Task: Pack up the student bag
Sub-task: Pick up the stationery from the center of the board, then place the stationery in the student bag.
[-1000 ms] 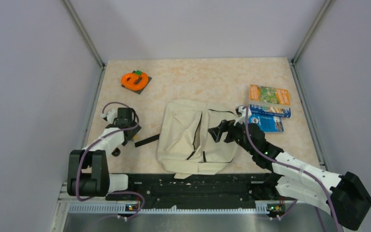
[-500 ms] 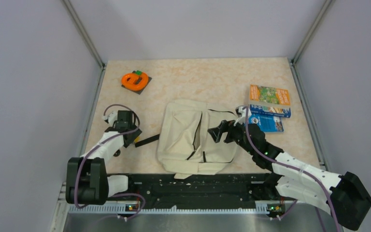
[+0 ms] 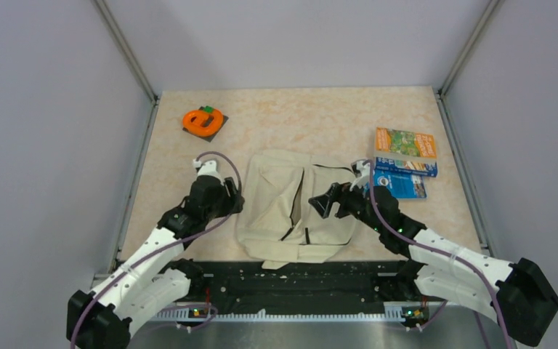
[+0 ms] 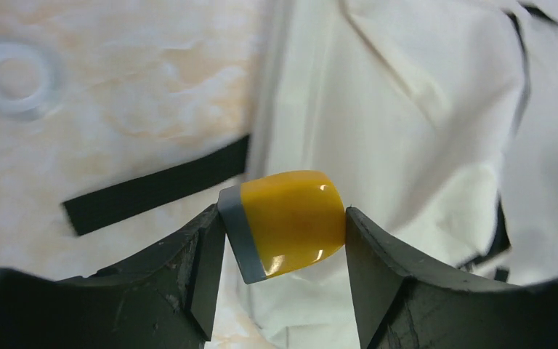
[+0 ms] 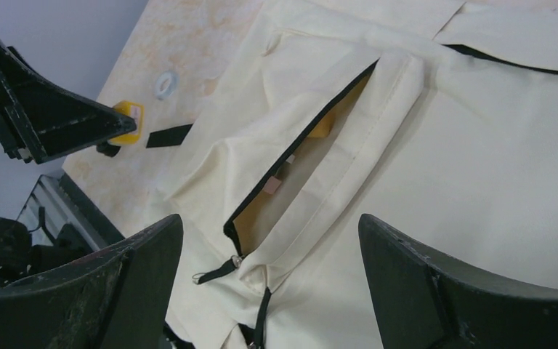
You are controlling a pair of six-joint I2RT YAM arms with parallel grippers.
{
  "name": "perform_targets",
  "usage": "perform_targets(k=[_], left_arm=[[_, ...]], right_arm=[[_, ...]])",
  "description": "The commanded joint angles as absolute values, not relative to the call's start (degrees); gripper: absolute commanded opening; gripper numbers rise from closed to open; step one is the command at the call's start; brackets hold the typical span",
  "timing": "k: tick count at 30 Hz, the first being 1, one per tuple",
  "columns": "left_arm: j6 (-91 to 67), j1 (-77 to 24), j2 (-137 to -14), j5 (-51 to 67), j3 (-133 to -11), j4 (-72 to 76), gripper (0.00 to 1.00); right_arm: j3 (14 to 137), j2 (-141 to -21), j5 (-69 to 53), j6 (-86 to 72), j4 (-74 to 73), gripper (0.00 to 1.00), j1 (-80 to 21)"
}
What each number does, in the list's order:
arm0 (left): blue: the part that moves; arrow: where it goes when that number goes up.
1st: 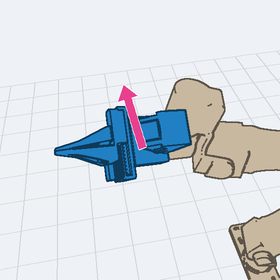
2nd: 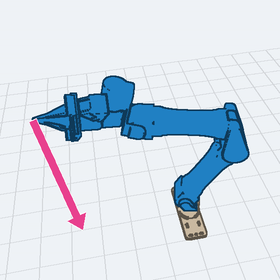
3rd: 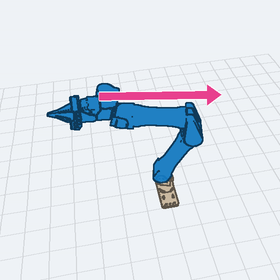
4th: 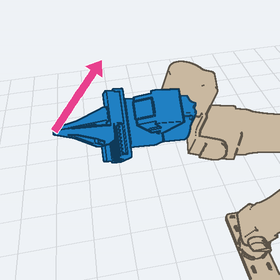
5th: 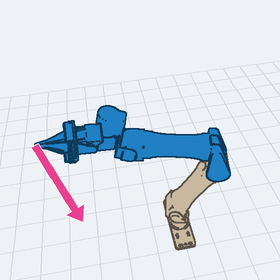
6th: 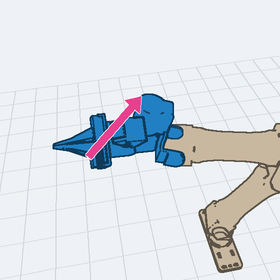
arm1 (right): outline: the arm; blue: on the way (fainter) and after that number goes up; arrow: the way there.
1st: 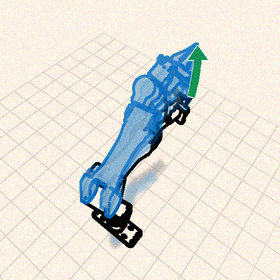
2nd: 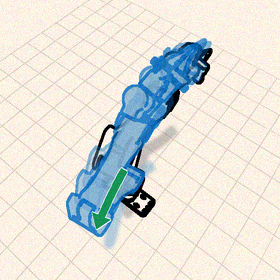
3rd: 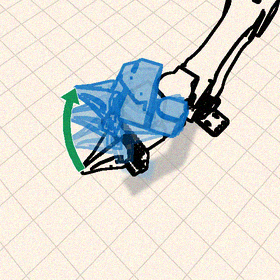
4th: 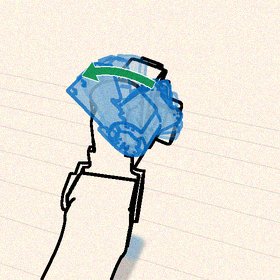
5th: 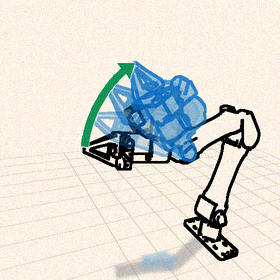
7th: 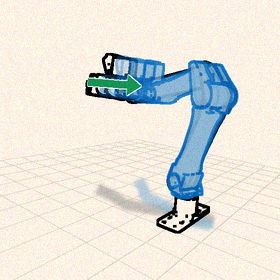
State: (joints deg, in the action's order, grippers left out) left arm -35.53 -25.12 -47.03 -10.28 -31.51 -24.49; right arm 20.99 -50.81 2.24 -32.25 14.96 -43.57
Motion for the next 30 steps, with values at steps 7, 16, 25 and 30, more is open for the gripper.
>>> perform_targets(k=[7,16,25,30], left_arm=[[-15.94,-46.17,-49.05,-0.65,-35.74,-13.06,0.41],[-12.47,-60.43,-57.79,-4.25,-42.89,-12.81,0.38],[-8.95,-65.56,-61.34,-7.99,-45.06,-10.71,0.38],[-8.86,-66.09,-60.81,-9.02,-44.58,-8.69,0.38]], right_arm=[[29.07,-56.84,-20.93,-37.09,13.66,0.83,-42.97],[28.82,-64.15,-32.16,-44.82,22.78,0.77,-43.07],[28.13,-66.11,-34.97,-47.42,26.37,0.62,-43.24],[27.87,-67.51,-36.32,-48.32,28.09,0.5,-43.25]])
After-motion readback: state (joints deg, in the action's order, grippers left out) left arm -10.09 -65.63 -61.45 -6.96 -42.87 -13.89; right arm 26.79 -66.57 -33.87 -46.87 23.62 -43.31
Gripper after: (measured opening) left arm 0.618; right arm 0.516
